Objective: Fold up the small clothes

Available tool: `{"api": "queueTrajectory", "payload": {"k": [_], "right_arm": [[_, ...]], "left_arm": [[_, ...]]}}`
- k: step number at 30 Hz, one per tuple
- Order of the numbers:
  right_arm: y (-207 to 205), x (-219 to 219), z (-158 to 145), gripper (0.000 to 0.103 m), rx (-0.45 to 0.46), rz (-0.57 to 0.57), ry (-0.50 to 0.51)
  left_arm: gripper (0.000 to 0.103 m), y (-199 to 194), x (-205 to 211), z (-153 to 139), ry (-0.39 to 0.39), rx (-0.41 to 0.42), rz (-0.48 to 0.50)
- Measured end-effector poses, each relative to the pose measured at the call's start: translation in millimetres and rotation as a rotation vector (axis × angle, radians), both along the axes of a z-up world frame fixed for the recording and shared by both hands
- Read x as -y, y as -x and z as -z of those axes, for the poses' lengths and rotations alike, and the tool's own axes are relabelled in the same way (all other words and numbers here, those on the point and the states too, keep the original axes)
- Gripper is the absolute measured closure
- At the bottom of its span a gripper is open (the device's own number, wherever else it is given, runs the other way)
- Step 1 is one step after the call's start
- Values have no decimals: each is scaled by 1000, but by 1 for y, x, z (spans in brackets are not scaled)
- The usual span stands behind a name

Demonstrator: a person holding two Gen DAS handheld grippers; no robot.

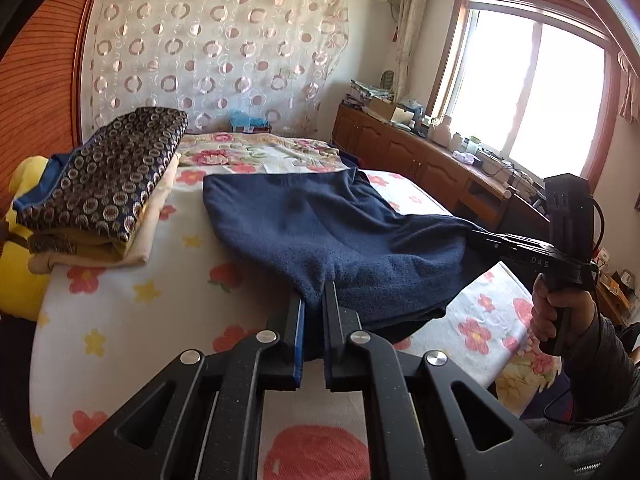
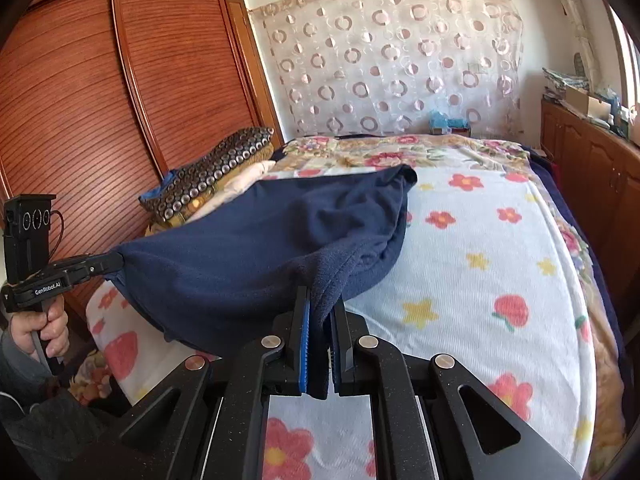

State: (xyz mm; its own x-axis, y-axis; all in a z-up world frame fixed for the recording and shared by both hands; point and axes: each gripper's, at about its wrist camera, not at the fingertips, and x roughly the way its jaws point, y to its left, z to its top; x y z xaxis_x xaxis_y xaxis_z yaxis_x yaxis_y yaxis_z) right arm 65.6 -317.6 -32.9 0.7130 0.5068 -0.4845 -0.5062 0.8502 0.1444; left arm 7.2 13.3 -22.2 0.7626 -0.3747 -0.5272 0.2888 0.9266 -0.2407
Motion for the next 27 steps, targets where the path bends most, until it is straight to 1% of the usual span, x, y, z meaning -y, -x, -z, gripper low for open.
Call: {"api": "queueTrajectory", "payload": {"k": [8, 11, 15, 18, 22, 27], "right_arm": [[-6, -6, 6, 95, 23, 8, -1], [-12, -9, 0, 95, 32, 4, 8], [-27, -15, -5, 95, 40, 6, 25], [-41, -24, -5, 95, 61, 5, 62], [-61, -26, -7, 95, 61, 4, 61], [-92, -31, -14, 95, 61, 2, 71]], "left_arm": [[95, -17, -1, -10, -24, 31, -14], [95, -29, -3, -15, -24, 34, -18], [95, -49, -6, -22, -30, 45, -25], [95, -67, -9, -24, -40, 52, -33], [95, -94, -13, -28, -28, 43, -50], [95, -130, -14, -33, -36, 43, -69]]}}
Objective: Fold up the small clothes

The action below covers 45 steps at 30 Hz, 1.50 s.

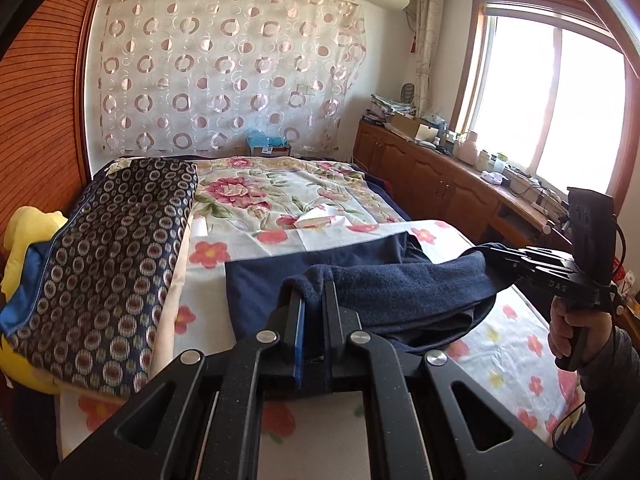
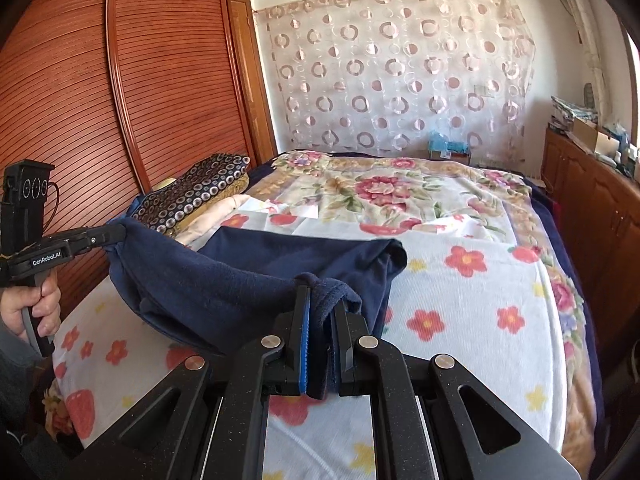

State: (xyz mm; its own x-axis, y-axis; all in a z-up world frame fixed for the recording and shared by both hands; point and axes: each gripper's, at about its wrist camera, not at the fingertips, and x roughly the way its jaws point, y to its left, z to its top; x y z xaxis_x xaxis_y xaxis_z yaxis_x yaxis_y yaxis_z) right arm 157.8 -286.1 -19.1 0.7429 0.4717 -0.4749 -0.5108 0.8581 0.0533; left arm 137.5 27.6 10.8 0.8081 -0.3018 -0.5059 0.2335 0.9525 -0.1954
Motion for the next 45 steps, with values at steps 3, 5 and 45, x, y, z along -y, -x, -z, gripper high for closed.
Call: {"api": "queueTrajectory", "payload": {"k": [3, 5, 45], "right_arm": [[-26, -5, -4, 95, -8, 7, 9], [-48, -9, -4, 95, -25, 13, 13], [-170, -22, 6, 95, -139, -101, 20]], "left_arm": [[95, -27, -2, 0, -5, -12, -22], [95, -45, -4, 3, -10, -27, -36], [26, -107, -3, 55, -71, -211, -42]]}}
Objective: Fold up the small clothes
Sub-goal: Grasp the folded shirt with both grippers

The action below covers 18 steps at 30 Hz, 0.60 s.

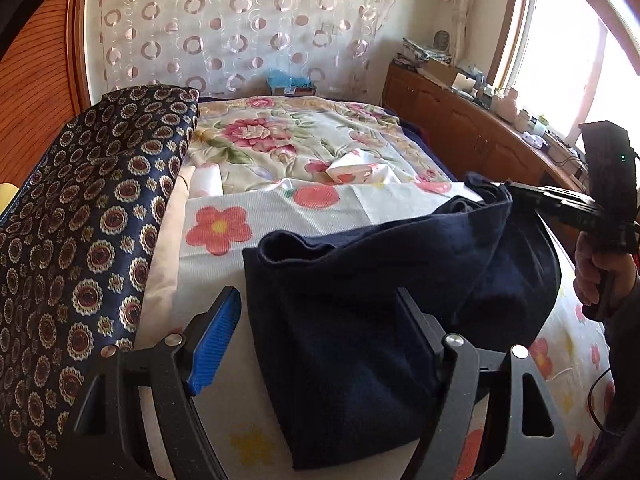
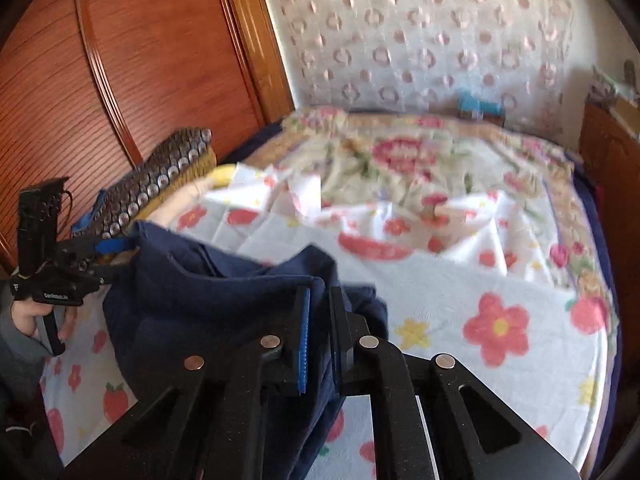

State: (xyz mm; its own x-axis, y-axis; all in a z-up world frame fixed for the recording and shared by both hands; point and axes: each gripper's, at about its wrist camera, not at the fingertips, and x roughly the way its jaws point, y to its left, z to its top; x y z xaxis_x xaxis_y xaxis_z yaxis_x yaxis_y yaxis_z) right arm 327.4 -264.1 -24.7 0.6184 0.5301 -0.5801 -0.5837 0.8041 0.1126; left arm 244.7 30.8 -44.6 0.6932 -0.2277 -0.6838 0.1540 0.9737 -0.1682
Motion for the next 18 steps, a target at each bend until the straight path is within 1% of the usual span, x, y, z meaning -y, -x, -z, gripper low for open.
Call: {"api": "queueTrajectory", "payload": {"k": [1, 2, 4, 7, 9, 10, 11, 13, 14, 15, 16, 17, 18], "right_arm": [[-1, 5, -2, 95, 20, 31, -14], [-3, 10, -3, 96, 26, 94, -9], [-8, 16, 2, 95, 15, 167, 11], [-11, 15, 13, 95, -21, 179, 41], [-7, 17, 14, 95, -20, 175, 40], [-5, 18, 13, 88, -18, 181, 39], [-5, 20, 11, 84, -16, 194, 43], [-1, 21, 9, 66, -20, 201, 51], [1, 20, 10, 62, -27, 195, 49], [3, 16, 9, 56, -34, 190, 53], [4, 16, 13, 52, -45, 186, 58], [8, 9, 7, 50, -57, 176, 63], [9, 7, 10, 49, -67, 171, 67]], "left_arm": [[26, -2, 0, -1, -6, 10, -12], [26, -4, -1, -2, -10, 17, -25], [26, -7, -3, -2, -8, 25, -41], [26, -14, -2, 1, -17, 13, -42], [26, -16, -2, 6, -26, 0, -40], [26, -17, -1, 8, -29, -11, -39], [26, -18, 0, 10, -30, -20, -37], [26, -21, -1, 15, -26, -36, -37], [26, -22, -2, 17, -20, -43, -36], [26, -24, -3, 19, -12, -51, -36], [26, -26, -4, 22, 1, -62, -36], [26, -26, -5, 25, 14, -70, -38], [26, -28, -6, 27, 28, -77, -37]]}}
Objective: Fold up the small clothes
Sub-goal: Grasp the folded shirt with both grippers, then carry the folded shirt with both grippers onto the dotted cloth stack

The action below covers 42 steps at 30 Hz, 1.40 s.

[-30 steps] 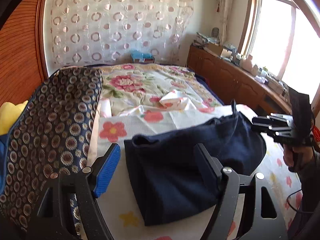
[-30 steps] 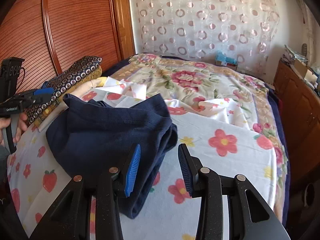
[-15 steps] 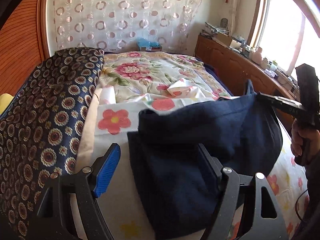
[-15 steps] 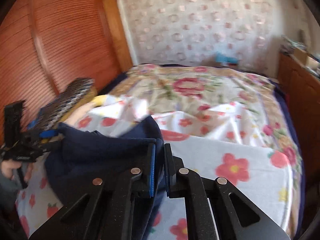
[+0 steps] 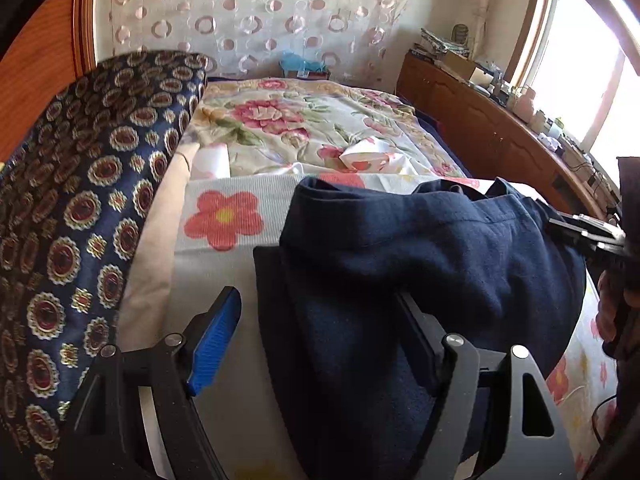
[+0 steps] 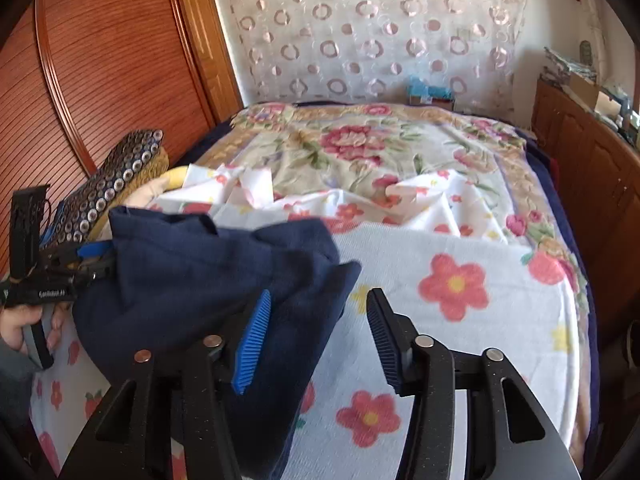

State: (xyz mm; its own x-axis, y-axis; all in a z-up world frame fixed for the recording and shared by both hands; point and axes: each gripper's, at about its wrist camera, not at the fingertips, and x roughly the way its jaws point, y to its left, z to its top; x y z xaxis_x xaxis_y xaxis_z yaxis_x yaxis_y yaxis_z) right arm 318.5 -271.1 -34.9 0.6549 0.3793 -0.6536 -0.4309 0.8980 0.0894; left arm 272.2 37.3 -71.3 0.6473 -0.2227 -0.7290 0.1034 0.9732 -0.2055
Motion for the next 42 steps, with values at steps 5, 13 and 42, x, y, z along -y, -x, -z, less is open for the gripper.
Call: {"api": "queueTrajectory", "payload": {"k": [5, 13, 42], "right_arm": [[-16, -3, 9, 38, -66, 11, -14], [-29, -14, 9, 51, -104, -70, -61], [-33, -189, -141, 86, 394, -510, 101]], "left_arm": [[27, -2, -4, 5, 48, -11, 0], [81, 1, -3, 2, 83, 1, 29], [92, 145, -128, -79, 139, 418, -328]]}}
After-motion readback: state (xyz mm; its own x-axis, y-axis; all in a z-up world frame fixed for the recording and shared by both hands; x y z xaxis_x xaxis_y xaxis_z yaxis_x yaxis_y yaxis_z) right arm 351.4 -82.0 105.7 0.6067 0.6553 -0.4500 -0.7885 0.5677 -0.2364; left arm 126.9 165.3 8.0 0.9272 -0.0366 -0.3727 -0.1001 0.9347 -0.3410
